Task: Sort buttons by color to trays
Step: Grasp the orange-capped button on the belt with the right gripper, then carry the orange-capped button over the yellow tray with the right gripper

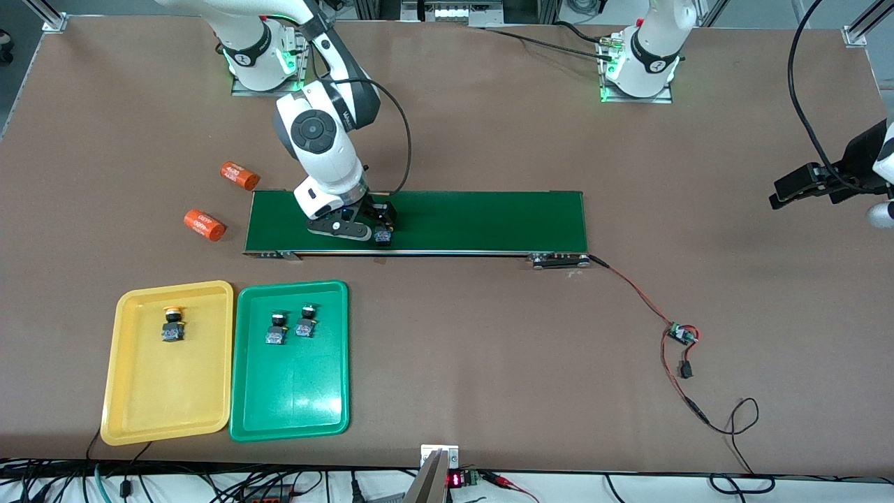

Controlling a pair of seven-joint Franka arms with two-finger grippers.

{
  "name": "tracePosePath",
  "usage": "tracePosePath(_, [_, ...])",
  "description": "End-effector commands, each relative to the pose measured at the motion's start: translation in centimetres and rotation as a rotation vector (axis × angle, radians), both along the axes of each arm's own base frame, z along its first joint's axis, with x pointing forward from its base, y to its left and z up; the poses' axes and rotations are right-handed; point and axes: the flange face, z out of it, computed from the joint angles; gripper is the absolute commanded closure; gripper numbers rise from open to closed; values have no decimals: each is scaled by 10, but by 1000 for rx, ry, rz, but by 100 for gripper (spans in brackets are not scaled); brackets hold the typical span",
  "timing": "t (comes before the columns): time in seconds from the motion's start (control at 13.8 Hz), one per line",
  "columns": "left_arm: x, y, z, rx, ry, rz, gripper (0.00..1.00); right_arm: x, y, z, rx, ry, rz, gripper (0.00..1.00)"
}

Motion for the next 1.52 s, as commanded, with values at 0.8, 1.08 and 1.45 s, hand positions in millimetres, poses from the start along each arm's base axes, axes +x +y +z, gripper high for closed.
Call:
tracePosePath(0.8, [-4,2,5,-5,-1,-10,0,4,2,-7,-4,-21,11,86])
tracePosePath(1.08, [-4,2,5,-5,-1,-11,0,40,-12,42,-15,-29,-11,87])
tracePosePath(1.45, [-4,2,6,-5,-2,-11,0,109,-102,80,-60,-43,91,86])
